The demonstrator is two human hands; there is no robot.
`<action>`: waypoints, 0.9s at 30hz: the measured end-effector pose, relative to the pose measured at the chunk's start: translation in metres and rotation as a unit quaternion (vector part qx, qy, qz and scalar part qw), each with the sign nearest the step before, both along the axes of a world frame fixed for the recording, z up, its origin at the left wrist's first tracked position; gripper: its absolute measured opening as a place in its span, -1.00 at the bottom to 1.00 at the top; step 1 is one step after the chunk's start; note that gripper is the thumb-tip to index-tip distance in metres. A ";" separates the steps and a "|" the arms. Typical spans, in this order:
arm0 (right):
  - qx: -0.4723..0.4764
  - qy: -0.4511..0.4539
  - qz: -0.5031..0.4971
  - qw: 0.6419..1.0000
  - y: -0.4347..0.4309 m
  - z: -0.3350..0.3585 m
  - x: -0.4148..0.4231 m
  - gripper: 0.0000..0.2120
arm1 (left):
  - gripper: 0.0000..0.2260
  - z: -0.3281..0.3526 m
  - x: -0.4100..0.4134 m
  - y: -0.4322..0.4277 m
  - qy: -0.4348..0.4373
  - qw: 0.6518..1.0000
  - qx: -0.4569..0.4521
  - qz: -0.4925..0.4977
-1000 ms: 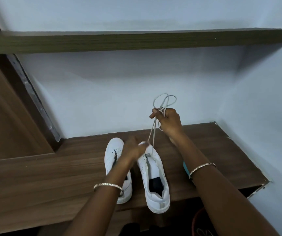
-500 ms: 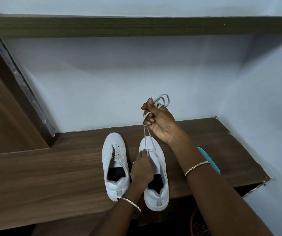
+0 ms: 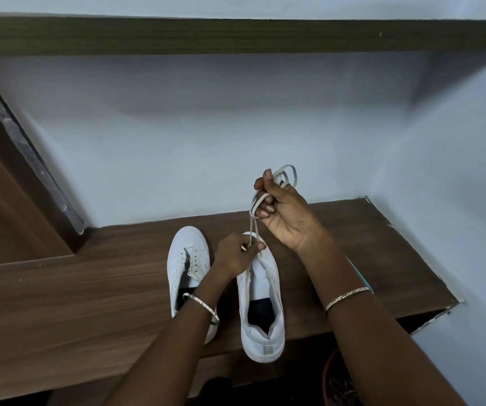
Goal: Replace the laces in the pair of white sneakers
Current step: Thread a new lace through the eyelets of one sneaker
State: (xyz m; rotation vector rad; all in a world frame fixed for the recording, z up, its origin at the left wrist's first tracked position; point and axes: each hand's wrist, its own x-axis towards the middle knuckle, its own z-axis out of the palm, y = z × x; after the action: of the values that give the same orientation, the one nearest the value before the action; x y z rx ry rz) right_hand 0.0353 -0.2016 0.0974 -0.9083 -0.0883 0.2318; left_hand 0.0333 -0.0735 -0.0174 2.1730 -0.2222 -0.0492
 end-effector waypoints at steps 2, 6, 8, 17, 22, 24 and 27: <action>-0.015 -0.002 0.013 1.000 -0.001 -0.001 -0.002 -0.68 | -0.82 0.001 0.005 0.002 0.002 1.000 -0.011 0.011; -0.211 -0.042 -0.022 0.976 -0.019 -0.016 -0.007 -0.66 | -0.86 -0.006 0.008 0.013 0.011 0.999 -0.026 0.020; -0.382 -0.078 -0.083 0.917 -0.031 -0.025 -0.010 -0.63 | -0.94 -0.003 0.003 0.017 0.006 0.998 -0.065 0.026; -0.464 -0.182 -0.009 0.867 -0.036 0.013 -0.018 -0.74 | -0.76 0.085 -0.021 0.023 -0.007 0.970 -0.240 -0.032; -0.517 -0.141 0.186 0.824 -0.057 0.016 -0.028 -0.36 | -0.24 0.089 -0.031 0.049 0.062 0.985 -0.161 0.023; -0.572 -0.106 0.250 0.774 -0.060 0.000 -0.030 -0.27 | -0.27 0.078 -0.034 0.062 0.109 0.993 -0.030 0.015; -0.651 -0.066 0.227 0.722 -0.051 -0.032 -0.032 -0.22 | -0.41 0.063 -0.034 0.073 0.146 0.970 0.189 -0.035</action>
State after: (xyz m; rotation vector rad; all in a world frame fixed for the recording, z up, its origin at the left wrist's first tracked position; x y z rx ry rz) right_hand 0.0034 -0.2527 0.0653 -2.3361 -0.3045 0.7378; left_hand -0.0011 -0.0009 0.0452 2.4991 -0.1261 -0.4828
